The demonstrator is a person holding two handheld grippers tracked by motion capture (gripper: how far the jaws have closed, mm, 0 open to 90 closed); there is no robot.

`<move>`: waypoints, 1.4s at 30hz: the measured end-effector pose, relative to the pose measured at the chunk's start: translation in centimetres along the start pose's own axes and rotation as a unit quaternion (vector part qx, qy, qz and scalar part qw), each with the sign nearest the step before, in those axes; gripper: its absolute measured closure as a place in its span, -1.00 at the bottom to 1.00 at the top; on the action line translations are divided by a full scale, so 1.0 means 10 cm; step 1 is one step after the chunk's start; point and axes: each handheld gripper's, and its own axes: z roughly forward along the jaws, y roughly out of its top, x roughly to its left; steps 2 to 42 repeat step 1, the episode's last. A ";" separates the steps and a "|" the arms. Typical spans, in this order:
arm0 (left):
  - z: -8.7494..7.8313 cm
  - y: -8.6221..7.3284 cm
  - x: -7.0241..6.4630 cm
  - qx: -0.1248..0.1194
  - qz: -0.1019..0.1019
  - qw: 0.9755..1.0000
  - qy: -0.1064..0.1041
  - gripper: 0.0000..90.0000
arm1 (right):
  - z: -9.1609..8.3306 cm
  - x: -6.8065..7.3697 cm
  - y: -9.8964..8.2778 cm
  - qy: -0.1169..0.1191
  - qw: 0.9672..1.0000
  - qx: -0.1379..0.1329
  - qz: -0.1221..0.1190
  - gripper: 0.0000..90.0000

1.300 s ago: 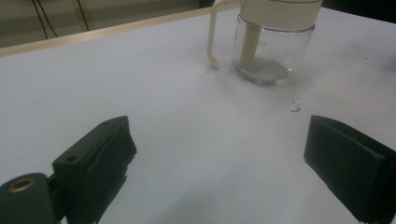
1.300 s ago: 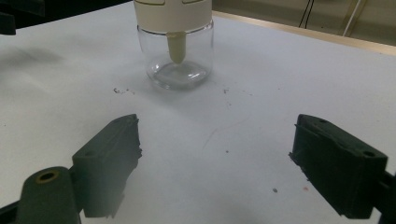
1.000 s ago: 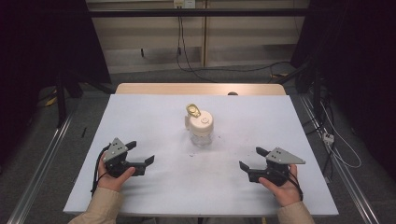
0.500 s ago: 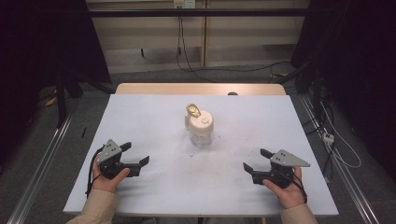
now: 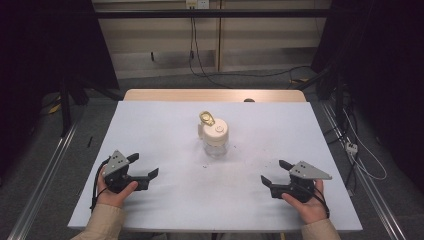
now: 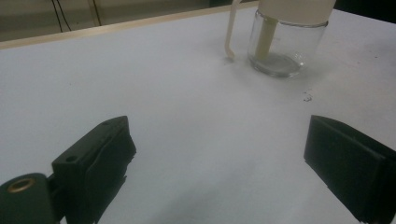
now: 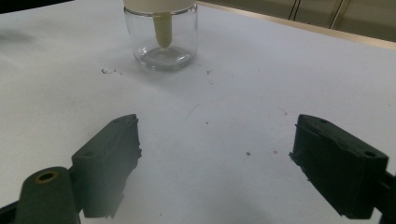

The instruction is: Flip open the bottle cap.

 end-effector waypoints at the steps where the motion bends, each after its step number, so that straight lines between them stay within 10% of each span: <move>1: 0.00 0.00 0.00 0.000 -0.001 1.000 -0.001 -0.84 | 0.01 0.01 0.00 0.001 1.000 0.001 -0.001 -0.68; 42: 0.00 0.00 0.00 0.000 -0.001 1.000 -0.001 -0.84 | 0.01 0.01 0.00 0.001 1.000 0.001 -0.001 -0.68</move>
